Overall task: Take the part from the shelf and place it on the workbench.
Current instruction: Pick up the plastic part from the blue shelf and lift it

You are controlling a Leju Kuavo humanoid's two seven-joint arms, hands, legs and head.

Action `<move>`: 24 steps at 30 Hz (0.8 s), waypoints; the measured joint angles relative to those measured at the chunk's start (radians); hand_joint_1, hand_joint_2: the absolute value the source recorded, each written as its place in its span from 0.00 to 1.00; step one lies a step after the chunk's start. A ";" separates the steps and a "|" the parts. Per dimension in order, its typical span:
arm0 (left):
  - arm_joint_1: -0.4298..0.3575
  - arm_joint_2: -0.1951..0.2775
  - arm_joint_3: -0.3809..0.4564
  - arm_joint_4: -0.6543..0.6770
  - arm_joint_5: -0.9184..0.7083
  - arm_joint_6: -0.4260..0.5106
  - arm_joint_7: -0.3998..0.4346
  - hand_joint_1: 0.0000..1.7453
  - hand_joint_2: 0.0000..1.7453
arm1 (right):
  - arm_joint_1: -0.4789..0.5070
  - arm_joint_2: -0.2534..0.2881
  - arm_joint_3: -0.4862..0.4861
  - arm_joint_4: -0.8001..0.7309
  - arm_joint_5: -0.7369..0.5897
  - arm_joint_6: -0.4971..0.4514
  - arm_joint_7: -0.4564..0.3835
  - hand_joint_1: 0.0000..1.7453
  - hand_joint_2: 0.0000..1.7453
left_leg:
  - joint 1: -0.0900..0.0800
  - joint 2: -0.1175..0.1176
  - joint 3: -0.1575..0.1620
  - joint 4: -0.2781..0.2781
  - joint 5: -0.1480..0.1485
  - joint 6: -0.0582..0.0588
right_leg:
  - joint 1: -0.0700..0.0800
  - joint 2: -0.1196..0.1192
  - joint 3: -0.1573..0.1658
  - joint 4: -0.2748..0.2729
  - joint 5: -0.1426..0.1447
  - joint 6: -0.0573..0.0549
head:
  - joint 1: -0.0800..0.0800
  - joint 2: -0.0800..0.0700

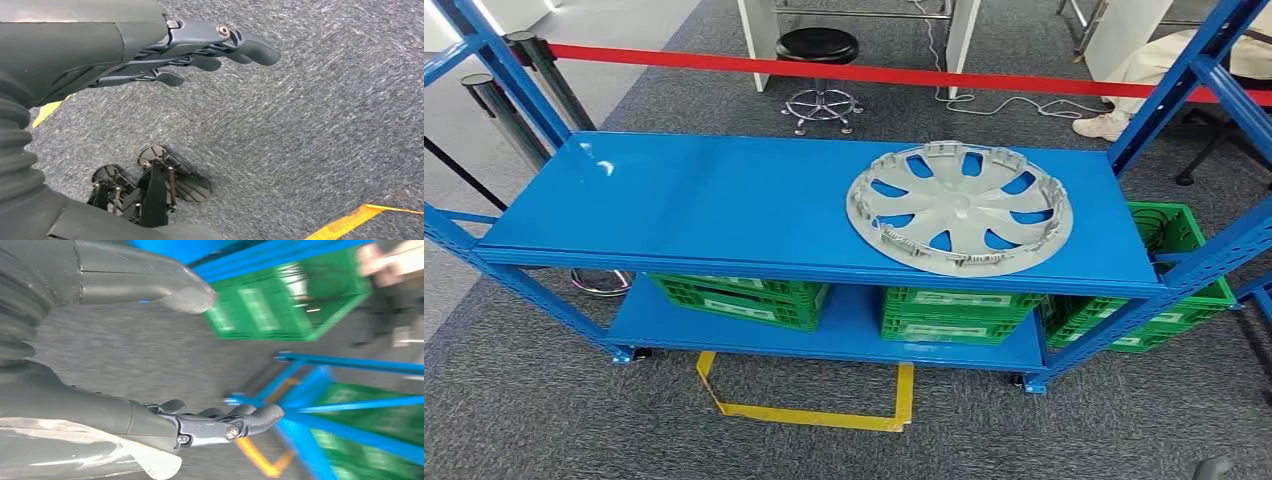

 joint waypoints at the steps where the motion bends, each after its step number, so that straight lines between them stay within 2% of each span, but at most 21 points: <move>1: 0.000 0.000 0.002 0.000 -0.002 0.000 -0.002 0.00 0.00 | 0.004 0.001 0.006 -0.016 -0.001 -0.003 -0.005 0.00 1.00 | 0.000 0.000 0.000 0.000 0.000 0.000 | 0.000 0.000 0.000 0.000 0.000 0.000 | 0.000 0.000; 5: 0.000 -0.001 0.014 0.000 -0.020 -0.008 -0.011 0.00 0.00 | 0.038 0.004 0.043 -0.121 -0.006 -0.024 -0.037 0.00 1.00 | -0.005 0.000 0.000 0.002 -0.003 0.006 | -0.004 -0.001 0.001 0.000 -0.001 0.004 | 0.000 0.000; 8: -0.002 -0.005 0.043 0.000 -0.053 -0.024 -0.026 0.00 0.00 | 0.119 0.017 0.134 -0.346 -0.020 -0.062 -0.095 0.00 1.00 | -0.011 0.000 0.000 0.003 -0.007 0.011 | -0.009 -0.001 0.001 -0.001 -0.003 0.011 | 0.000 0.000; 11: -0.008 -0.013 0.076 0.000 -0.111 -0.053 -0.057 0.00 0.00 | 0.171 0.029 0.236 -0.570 -0.048 -0.130 -0.195 0.00 1.00 | -0.002 0.004 0.010 -0.014 -0.003 0.019 | -0.006 0.001 -0.002 0.017 -0.020 0.019 | 0.001 0.000; 12: -0.012 -0.016 0.082 0.000 -0.121 -0.058 -0.062 0.00 0.00 | 0.181 0.029 0.254 -0.613 -0.054 -0.142 -0.206 0.00 1.00 | 0.003 0.005 0.014 -0.021 -0.002 0.023 | -0.005 0.000 -0.018 0.052 -0.041 0.022 | 0.004 0.000; 13: -0.014 -0.020 0.087 0.001 -0.125 -0.060 -0.064 0.00 0.00 | 0.192 0.030 0.269 -0.652 -0.057 -0.147 -0.207 0.00 1.00 | 0.005 0.005 0.016 -0.024 -0.001 0.026 | -0.006 -0.001 -0.047 0.110 -0.070 0.024 | 0.006 0.000; 15: -0.017 -0.024 0.097 0.002 -0.127 -0.061 -0.065 0.00 0.00 | 0.210 0.033 0.293 -0.710 -0.059 -0.150 -0.208 0.00 1.00 | 0.006 0.006 0.017 -0.024 -0.003 0.027 | -0.009 -0.001 -0.128 0.246 -0.122 0.029 | 0.007 0.000; 16: -0.017 -0.025 0.101 0.002 -0.127 -0.061 -0.065 0.00 0.00 | 0.216 0.034 0.303 -0.737 -0.059 -0.151 -0.208 0.00 1.00 | 0.006 0.006 0.018 -0.024 -0.005 0.027 | -0.011 -0.001 -0.157 0.287 -0.124 0.032 | 0.006 0.000; 17: -0.017 -0.026 0.104 0.002 -0.127 -0.061 -0.065 0.00 0.00 | 0.222 0.035 0.311 -0.756 -0.059 -0.151 -0.208 0.00 1.00 | 0.007 0.006 0.021 -0.023 -0.007 0.025 | -0.013 -0.001 -0.168 0.287 -0.103 0.033 | 0.006 0.000; 18: -0.017 -0.027 0.107 0.002 -0.127 -0.062 -0.065 0.00 0.00 | 0.227 0.035 0.316 -0.772 -0.060 -0.151 -0.208 0.00 1.00 | 0.008 0.006 0.025 -0.023 -0.009 0.022 | -0.015 -0.002 -0.158 0.248 -0.063 0.035 | 0.006 0.000; 19: -0.017 -0.029 0.110 0.003 -0.127 -0.062 -0.065 0.00 0.00 | 0.231 0.036 0.321 -0.786 -0.060 -0.151 -0.208 0.00 1.00 | 0.010 0.005 0.030 -0.022 -0.013 0.018 | -0.018 -0.003 -0.131 0.178 -0.016 0.036 | 0.007 0.000; 20: -0.018 -0.030 0.113 0.003 -0.128 -0.063 -0.065 0.00 0.00 | 0.234 0.036 0.326 -0.798 -0.060 -0.151 -0.208 0.00 1.00 | 0.009 0.005 0.034 -0.019 -0.017 0.012 | -0.018 -0.004 -0.104 0.111 0.018 0.036 | 0.007 0.000; 21: -0.018 -0.031 0.115 0.003 -0.128 -0.063 -0.065 0.00 0.00 | 0.236 0.037 0.330 -0.809 -0.060 -0.151 -0.208 0.00 1.00 | 0.009 0.004 0.036 -0.017 -0.021 0.006 | -0.017 -0.004 -0.081 0.061 0.040 0.034 | 0.006 0.000; 22: -0.018 -0.032 0.117 0.003 -0.128 -0.063 -0.065 0.00 0.00 | 0.238 0.038 0.334 -0.819 -0.061 -0.151 -0.208 0.00 1.00 | 0.008 0.003 0.037 -0.015 -0.022 -0.001 | -0.016 -0.004 -0.068 0.034 0.047 0.030 | 0.006 0.000; 24: -0.019 -0.033 0.118 0.003 -0.128 -0.063 -0.065 0.00 0.00 | 0.243 0.040 0.340 -0.835 -0.061 -0.151 -0.208 0.00 1.00 | 0.008 0.002 0.036 -0.015 -0.021 -0.011 | -0.013 -0.001 -0.064 0.029 0.048 0.016 | 0.005 0.000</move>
